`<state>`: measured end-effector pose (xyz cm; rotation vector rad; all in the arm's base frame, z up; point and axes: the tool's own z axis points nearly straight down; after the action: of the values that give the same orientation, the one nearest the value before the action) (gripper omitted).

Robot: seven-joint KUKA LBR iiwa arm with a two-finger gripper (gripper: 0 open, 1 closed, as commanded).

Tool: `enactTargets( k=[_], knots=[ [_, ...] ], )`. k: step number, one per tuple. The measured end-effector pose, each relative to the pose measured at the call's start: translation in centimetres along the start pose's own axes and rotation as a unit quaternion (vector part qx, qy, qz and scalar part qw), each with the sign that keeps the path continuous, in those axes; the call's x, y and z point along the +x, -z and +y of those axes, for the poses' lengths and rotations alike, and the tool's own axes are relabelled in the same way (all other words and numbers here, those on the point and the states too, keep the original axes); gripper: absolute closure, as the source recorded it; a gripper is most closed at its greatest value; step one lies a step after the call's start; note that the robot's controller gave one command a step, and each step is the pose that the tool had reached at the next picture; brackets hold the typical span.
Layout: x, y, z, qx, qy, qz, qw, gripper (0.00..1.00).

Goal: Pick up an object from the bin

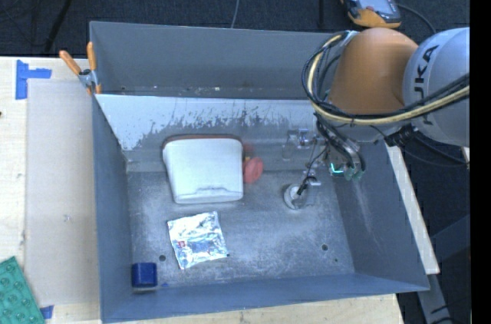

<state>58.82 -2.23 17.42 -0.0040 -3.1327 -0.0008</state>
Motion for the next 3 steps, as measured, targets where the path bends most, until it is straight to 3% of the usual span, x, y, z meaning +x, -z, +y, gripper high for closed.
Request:
enactTargets(
  k=[1,2,3],
  knots=[
    [1.9,-3.0,6.6,-0.001,0.010,-0.0013,0.9999,0.00],
    [-4.0,-10.2,4.6,-0.002,-0.018,-0.0133,0.9997,0.00],
    [-3.8,-9.9,4.6,-0.001,-0.017,-0.0086,0.9998,1.00]
  ],
)
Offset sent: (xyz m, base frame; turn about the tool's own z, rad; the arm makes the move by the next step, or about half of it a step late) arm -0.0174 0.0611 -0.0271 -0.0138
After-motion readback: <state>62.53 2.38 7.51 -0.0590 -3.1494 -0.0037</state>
